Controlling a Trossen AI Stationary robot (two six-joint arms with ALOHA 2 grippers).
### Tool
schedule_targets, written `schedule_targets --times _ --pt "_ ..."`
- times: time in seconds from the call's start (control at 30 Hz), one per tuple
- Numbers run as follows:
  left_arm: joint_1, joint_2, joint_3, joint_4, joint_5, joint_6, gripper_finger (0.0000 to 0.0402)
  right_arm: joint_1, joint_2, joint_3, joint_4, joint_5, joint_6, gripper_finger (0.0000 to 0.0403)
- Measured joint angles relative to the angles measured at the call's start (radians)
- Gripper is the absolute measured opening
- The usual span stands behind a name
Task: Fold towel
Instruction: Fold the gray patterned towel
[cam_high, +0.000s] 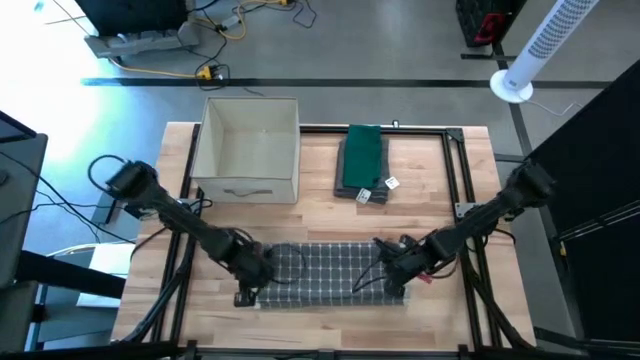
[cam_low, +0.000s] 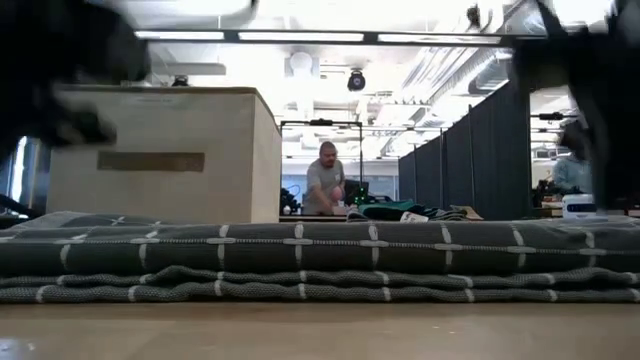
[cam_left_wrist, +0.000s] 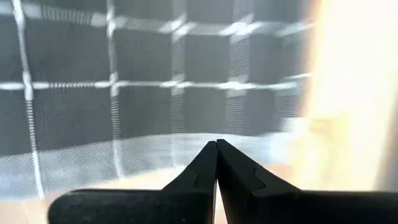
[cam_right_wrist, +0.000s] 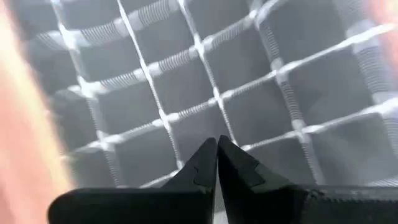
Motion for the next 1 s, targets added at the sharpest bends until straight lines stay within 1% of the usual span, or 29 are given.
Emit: schedule_targets --times 0.07,0.13,0.2,0.27,0.33,0.4,0.5,0.63,0.7,0.77,0.9,1.0 --pt "0.011 -0.084 0.007 -0.072 0.014 -0.01 0.0 0.0 -0.056 0.042 -0.091 0.021 0.056 0.0" --pt "0.015 -0.166 0.009 -0.116 0.017 -0.012 0.0 0.0 -0.085 0.084 -0.185 0.035 0.13 0.0" --pt "0.016 -0.251 0.011 -0.156 0.006 -0.015 0.0 -0.008 -0.1 0.138 -0.276 0.033 0.263 0.0" --pt "0.014 -0.338 0.009 -0.195 -0.028 0.018 0.0 -0.024 -0.104 0.195 -0.397 0.009 0.409 0.0" --pt "-0.007 -0.422 0.003 -0.21 -0.089 0.05 0.0 -0.029 -0.085 0.249 -0.482 0.001 0.557 0.0" --pt "-0.024 -0.512 -0.012 -0.218 -0.147 0.068 0.0 -0.029 -0.064 0.291 -0.564 0.003 0.668 0.0" --pt "-0.032 -0.637 -0.048 -0.213 -0.181 0.097 0.0 -0.037 -0.037 0.314 -0.596 -0.021 0.77 0.0" --pt "-0.032 -0.79 -0.121 -0.2 -0.183 0.131 0.0 -0.044 -0.003 0.275 -0.563 -0.127 0.808 0.0005" --pt "-0.032 -0.849 -0.157 -0.172 -0.18 0.146 0.0 -0.044 0.006 0.24 -0.526 -0.177 0.836 0.0018" --pt "-0.032 -0.892 -0.184 -0.163 -0.182 0.148 0.0 -0.044 0.012 0.204 -0.488 -0.205 0.883 0.0042" --pt "-0.031 -0.939 -0.234 -0.15 -0.19 0.172 0.0 -0.044 0.024 0.154 -0.472 -0.21 0.965 0.0111" --pt "-0.031 -0.946 -0.266 -0.141 -0.202 0.174 0.0 -0.058 0.053 0.14 -0.471 -0.211 0.992 0.0164"
